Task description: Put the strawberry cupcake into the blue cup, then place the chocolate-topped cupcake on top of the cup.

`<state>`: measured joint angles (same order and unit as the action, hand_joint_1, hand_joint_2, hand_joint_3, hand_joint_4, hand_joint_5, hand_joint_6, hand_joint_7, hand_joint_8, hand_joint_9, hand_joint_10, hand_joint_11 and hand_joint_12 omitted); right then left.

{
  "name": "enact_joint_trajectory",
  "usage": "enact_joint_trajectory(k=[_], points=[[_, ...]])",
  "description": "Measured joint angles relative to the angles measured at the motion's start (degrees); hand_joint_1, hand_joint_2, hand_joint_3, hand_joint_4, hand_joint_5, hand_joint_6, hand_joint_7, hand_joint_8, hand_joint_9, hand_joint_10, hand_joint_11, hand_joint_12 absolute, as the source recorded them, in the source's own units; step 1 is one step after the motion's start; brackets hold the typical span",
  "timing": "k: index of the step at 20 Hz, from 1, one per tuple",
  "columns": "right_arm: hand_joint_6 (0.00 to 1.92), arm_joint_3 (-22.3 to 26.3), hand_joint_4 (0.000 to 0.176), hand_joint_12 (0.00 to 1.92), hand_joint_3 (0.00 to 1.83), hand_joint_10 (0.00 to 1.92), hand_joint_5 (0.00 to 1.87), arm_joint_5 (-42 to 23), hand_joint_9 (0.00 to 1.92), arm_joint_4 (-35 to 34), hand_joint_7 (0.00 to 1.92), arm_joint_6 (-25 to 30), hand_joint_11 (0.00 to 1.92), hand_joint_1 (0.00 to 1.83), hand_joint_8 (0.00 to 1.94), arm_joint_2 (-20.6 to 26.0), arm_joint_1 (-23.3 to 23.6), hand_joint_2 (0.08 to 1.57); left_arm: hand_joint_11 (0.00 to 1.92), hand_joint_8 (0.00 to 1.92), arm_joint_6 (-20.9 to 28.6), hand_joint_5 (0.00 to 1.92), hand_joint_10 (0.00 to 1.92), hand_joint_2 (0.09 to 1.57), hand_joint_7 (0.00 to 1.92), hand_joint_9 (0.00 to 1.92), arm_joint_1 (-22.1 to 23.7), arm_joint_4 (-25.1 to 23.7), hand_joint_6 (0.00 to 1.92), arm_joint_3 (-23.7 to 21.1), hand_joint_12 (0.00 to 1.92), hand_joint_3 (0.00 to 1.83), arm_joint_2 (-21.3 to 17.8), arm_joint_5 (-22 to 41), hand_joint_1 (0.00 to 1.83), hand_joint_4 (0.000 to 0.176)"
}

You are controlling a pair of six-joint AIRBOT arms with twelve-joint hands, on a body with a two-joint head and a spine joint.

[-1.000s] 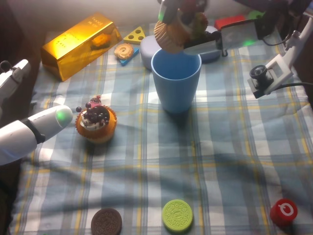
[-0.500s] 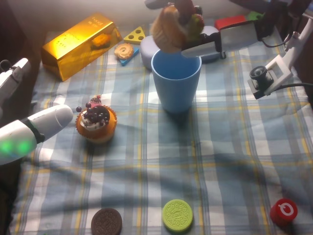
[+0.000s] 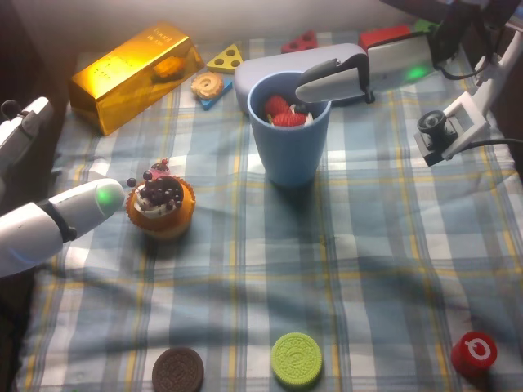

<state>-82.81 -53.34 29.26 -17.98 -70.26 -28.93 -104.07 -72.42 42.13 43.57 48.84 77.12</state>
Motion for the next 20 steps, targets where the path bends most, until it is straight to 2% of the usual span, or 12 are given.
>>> enact_joint_trajectory(k=[2, 3, 4, 6, 9, 10, 11, 14, 17, 18, 19, 20], points=[[0.0, 0.0, 0.0, 0.67, 0.0, 0.0, 0.41, 0.13, 0.41, 0.57, 0.46, 0.0, 0.12, 0.76, 0.0, 0.09, 0.0, 0.92, 0.0, 0.0, 0.0, 0.12, 0.0, 0.83, 0.19, 0.16, 0.0, 0.0, 0.0, 0.0, 0.45, 0.0, 0.0, -0.02, 0.2, 0.047], [0.0, 0.0, 0.017, 0.58, 0.0, 0.0, 0.34, 0.52, 0.33, 0.83, 0.34, 0.02, 0.09, 0.8, 0.0, 0.31, 0.0, 0.9, 0.0, 0.01, 0.0, 0.13, 0.01, 0.83, 0.21, 0.19, 0.0, 0.02, 0.0, 0.0, 0.5, 0.0, 0.0, -0.04, 0.21, 0.025], [0.0, 0.0, 0.064, 0.46, 0.0, 0.0, 0.26, 0.72, 0.27, 0.85, 0.25, 0.02, 0.02, 0.75, 0.0, 0.31, 0.0, 0.88, 0.0, 0.0, 0.0, 0.14, 0.01, 0.83, 0.22, 0.19, 0.0, 0.07, 0.0, 0.0, 0.53, 0.0, 0.0, -0.07, 0.2, 0.028], [0.0, 0.35, 0.12, 0.28, 0.0, 0.0, 0.15, 1.6, 0.23, 1.01, 0.24, 0.0, 0.0, 0.69, 0.0, 1.2, -0.17, 0.84, 0.0, 0.0, 0.0, 0.16, 0.01, 0.83, 0.23, 0.22, 0.0, 0.04, 0.01, 0.13, 0.63, 0.0, 0.0, -0.31, 0.22, 0.03], [0.0, 2.03, 0.101, 0.14, 0.02, 0.0, 0.1, 1.33, 0.13, 0.7, 0.16, 0.02, 0.0, 0.72, 0.0, 4.55, -1.49, 0.94, 0.0, 0.0, -0.02, 0.16, 0.0, 0.86, 0.22, 0.23, 0.07, -0.17, 0.0, 0.59, 0.59, 0.01, 0.0, -1.11, 0.19, 0.012], [0.0, 2.75, 0.123, 0.03, 0.01, 0.0, 0.07, 1.14, 0.02, 0.31, 0.09, 0.02, 0.03, 0.29, 0.0, 6.01, -2.67, 0.93, 0.0, 0.0, 0.0, 0.13, 0.01, 0.85, 0.2, 0.18, 0.37, -0.37, 0.0, 1.05, 0.46, 0.0, 0.31, -1.49, 0.25, 0.014], [0.01, 3.17, 0.1, 0.03, 0.01, 0.0, 0.08, 1.46, 0.02, 0.31, 0.08, -0.02, 0.03, 0.27, 0.0, 7.26, -3.96, 0.94, 0.0, 0.0, 0.0, 0.11, 0.01, 0.84, 0.2, 0.18, 0.9, -0.28, 0.0, 1.55, 0.47, 0.0, 1.01, -1.86, 0.26, 0.017], [0.0, 4.66, 0.083, 0.0, 0.0, 0.0, 0.08, 2.47, 0.0, 0.11, 0.07, 0.0, 0.0, 0.4, 0.0, 8.85, -6.78, 0.95, 0.0, 0.0, -0.02, 0.1, 0.0, 0.82, 0.21, 0.19, 1.7, -0.92, 0.0, 2.27, 0.34, 0.0, 2.75, -3.76, 0.3, 0.052], [0.01, 6.05, 0.056, 0.0, 0.01, 0.01, 0.13, 2.75, 0.04, 0.09, 0.11, -0.02, 0.0, 0.46, 0.01, 9.97, -8.46, 0.97, 0.0, 0.0, 0.02, 0.08, 0.0, 0.77, 0.21, 0.25, 2.99, -1.64, 0.0, 3.17, 0.57, 0.0, 4.48, -6.34, 0.3, 0.057], [0.01, 6.47, 0.089, 0.0, 0.01, 0.0, 0.12, 2.62, 0.01, -0.04, 0.09, -0.02, 0.0, 0.48, 0.0, 10.51, -8.59, 0.98, 0.0, 0.0, -0.02, 0.1, 0.0, 0.76, 0.22, 0.25, 3.37, -1.97, 0.0, 3.8, 0.53, 0.0, 5.18, -7.15, 0.33, 0.087], [0.0, 6.91, 0.116, 0.0, 0.0, 0.01, 0.1, 2.62, 0.03, -0.33, 0.09, -0.02, 0.01, 0.44, 0.0, 10.93, -8.59, 0.96, 0.0, 0.0, 0.02, 0.13, 0.0, 0.76, 0.24, 0.28, 3.72, -1.81, 0.0, 4.28, 0.6, 0.0, 5.75, -7.98, 0.37, 0.08], [0.0, 7.43, 0.107, 0.01, 0.0, 0.02, 0.11, 2.49, 0.07, -0.92, 0.11, -0.07, 0.01, 0.45, 0.01, 11.52, -8.85, 0.96, 0.02, 0.0, 0.02, 0.15, 0.0, 0.75, 0.26, 0.29, 4.17, -2.12, 0.01, 5.01, 0.62, 0.0, 6.54, -8.87, 0.37, 0.066]])
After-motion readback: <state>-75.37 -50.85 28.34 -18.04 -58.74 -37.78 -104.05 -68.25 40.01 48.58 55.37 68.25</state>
